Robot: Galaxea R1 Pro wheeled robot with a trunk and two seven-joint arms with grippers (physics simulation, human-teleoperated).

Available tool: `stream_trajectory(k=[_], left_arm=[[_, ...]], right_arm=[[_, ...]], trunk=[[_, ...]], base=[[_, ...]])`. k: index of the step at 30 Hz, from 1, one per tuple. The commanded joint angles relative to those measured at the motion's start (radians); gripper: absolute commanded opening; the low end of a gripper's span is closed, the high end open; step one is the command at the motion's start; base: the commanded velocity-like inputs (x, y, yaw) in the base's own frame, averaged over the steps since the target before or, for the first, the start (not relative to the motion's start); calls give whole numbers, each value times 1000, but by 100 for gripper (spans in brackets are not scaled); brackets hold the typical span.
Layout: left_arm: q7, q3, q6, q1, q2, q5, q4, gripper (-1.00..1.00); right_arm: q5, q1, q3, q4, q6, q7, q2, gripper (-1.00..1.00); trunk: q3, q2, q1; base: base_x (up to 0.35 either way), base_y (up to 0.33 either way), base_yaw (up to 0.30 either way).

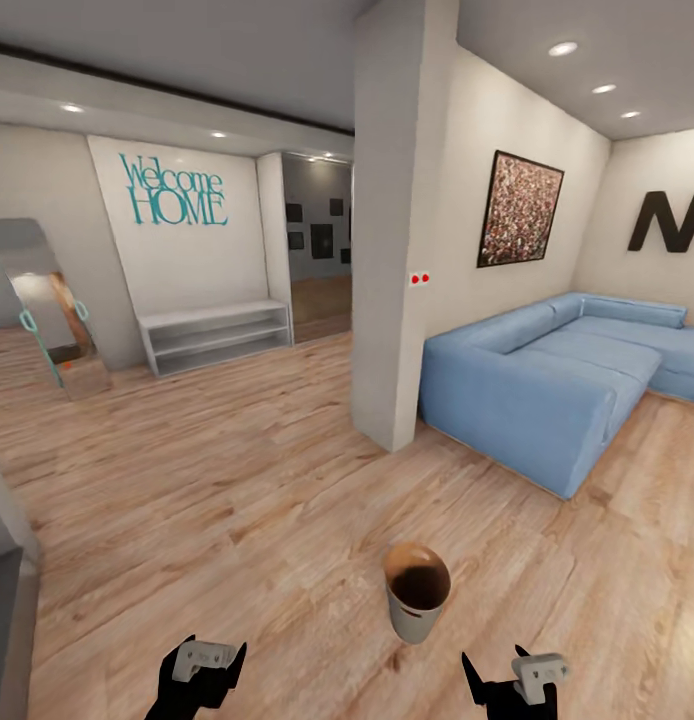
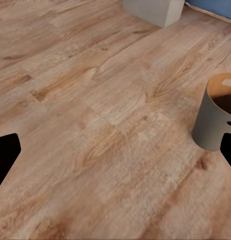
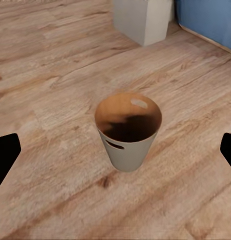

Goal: Put the three can of soda from the living room inside the tash can in the kitchen.

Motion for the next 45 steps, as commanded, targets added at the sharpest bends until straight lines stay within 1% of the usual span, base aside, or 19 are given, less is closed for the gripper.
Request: stream_trajectory(k=[1, 29, 45], left_arm=[[0, 0, 0, 0, 0, 1, 0, 100], [0, 0, 0, 0, 0, 0, 0, 100], [0, 0, 0, 0, 0, 1, 0, 100]], right_arm=[[0, 0, 0, 0, 0, 0, 0, 100], [1, 0, 0, 1, 0, 0, 0, 100], [1, 0, -1, 3, 0, 0, -1, 100]], trunk=[[0, 0, 0], [0, 0, 0], [0, 0, 0]], base=[[322, 0, 0], [302, 0, 0], [33, 0, 0]])
